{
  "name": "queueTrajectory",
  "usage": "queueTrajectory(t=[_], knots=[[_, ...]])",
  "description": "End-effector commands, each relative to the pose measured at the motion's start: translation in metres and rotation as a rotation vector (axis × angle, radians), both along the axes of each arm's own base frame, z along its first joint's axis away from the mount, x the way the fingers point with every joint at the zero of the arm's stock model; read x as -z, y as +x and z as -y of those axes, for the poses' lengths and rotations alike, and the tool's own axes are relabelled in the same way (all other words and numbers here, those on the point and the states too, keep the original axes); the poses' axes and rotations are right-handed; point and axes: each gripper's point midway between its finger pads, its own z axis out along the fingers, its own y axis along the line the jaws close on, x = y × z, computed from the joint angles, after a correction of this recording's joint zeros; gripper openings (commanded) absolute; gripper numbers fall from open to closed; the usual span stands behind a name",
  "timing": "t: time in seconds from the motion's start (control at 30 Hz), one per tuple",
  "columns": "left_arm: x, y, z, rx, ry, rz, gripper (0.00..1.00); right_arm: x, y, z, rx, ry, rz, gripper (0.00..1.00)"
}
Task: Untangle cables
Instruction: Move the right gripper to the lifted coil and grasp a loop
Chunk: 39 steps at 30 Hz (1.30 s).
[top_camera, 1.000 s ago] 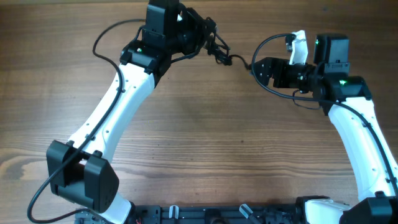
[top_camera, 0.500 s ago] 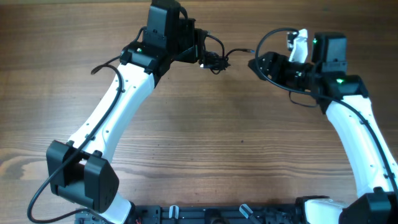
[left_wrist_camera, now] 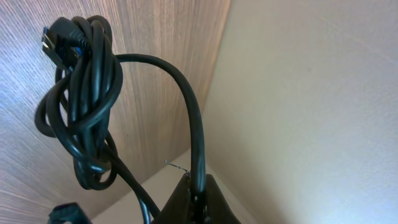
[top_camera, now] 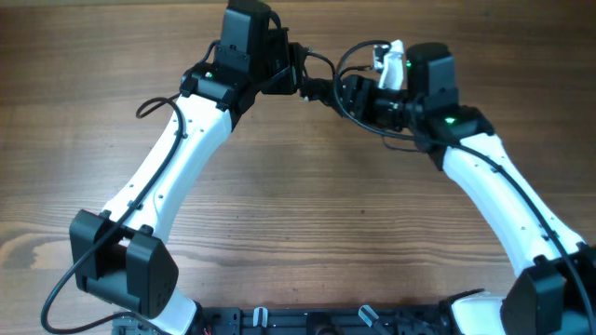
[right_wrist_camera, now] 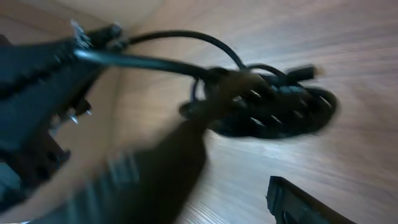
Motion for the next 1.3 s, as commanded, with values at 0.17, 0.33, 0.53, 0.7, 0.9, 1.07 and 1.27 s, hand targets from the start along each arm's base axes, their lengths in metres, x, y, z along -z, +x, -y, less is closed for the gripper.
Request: queueTrajectory(t=[0.17,0.33,0.53,0.7,0.9,1.07,1.27], knots=[[-0.007,-0.001,0.006,-0.001,-0.019,0.008,0.04,0.006,0.026,-0.023,0.143,0.071,-0.053,0.75],[-0.008,-0.002,0.008,0.011,-0.026,0.005,0.04,0.019,0.040,-0.013,0.263,0.059,-0.090,0.73],[-0.008,-0.005,0.012,0.032,-0.040,-0.001,0.04,0.027,0.052,-0.015,0.300,0.087,-0.096,0.67],[-0.009,-0.009,0.016,0.060,-0.059,-0.009,0.04,0.040,0.060,-0.018,0.314,0.101,-0.114,0.57],[-0.010,-0.011,0.019,0.080,-0.065,-0.011,0.04,0.055,0.064,-0.020,0.311,0.087,-0.127,0.40],[-0.004,-0.012,0.014,0.062,-0.041,-0.029,0.04,0.055,0.056,-0.026,0.216,0.064,-0.098,0.20],[0.028,-0.007,-0.037,0.059,0.392,0.055,0.04,0.058,0.026,-0.028,0.006,0.061,-0.135,0.05]])
